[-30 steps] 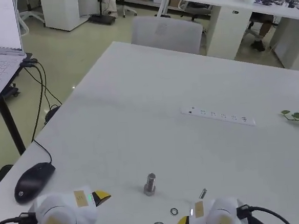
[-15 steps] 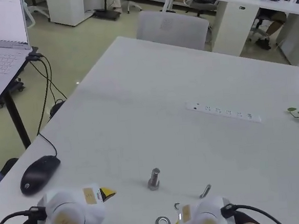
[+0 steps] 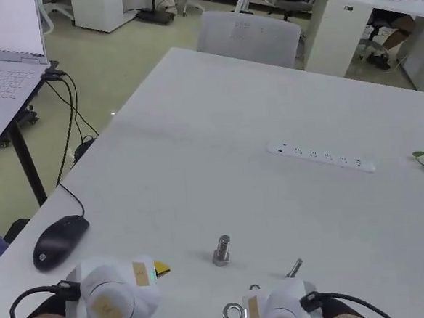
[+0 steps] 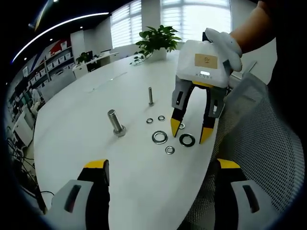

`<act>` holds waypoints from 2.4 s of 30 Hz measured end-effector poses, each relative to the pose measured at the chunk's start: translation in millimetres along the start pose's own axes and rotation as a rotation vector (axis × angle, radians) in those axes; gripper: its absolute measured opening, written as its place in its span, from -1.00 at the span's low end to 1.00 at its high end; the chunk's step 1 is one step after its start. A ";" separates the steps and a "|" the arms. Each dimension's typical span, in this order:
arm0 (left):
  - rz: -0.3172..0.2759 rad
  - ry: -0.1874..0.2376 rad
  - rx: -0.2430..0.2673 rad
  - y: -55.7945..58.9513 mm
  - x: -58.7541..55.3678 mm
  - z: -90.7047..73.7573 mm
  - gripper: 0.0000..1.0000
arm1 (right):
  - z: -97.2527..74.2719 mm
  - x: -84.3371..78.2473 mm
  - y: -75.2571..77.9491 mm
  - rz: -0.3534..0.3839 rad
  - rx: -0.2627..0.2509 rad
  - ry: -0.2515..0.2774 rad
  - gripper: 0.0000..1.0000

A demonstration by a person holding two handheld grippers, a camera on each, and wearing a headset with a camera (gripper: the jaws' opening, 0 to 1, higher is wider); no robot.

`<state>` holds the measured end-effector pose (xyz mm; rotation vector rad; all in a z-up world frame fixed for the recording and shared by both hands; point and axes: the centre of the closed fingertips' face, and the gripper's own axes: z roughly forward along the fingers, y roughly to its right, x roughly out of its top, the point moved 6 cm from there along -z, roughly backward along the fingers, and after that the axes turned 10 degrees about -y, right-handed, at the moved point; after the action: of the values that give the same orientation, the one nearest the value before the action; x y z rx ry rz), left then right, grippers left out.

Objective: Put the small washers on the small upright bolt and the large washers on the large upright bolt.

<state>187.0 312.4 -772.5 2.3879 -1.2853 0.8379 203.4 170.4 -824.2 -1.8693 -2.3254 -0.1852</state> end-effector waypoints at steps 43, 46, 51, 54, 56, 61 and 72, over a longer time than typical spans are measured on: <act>-0.025 0.020 -0.003 -4.5 2.4 -0.5 0.71 | -1.4 8.0 2.2 0.000 0.018 -0.115 -0.57; -0.026 0.022 -0.003 -5.4 2.6 0.0 0.71 | -1.1 6.4 1.3 0.004 0.028 -0.118 -0.57; -0.031 0.029 -0.002 -6.6 2.6 0.8 0.71 | -8.8 4.3 2.4 0.021 0.046 -0.116 -0.57; -0.038 0.034 -0.005 -7.2 2.4 1.6 0.71 | -15.5 3.1 4.9 0.032 0.052 -0.116 -0.57; -0.038 0.037 -0.006 -6.9 2.5 1.6 0.72 | -21.6 2.1 7.9 0.036 0.049 -0.120 -0.56; -0.036 0.033 -0.008 -6.7 2.3 2.4 0.73 | -35.8 0.8 15.2 0.043 0.052 -0.124 -0.56; -0.029 0.036 -0.006 -8.5 3.8 1.4 0.72 | -69.2 -2.0 33.4 0.060 0.032 -0.133 -0.56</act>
<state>196.2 313.9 -771.1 2.3697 -1.2354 0.8635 239.3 162.5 -756.7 -1.9895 -2.3368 -0.0169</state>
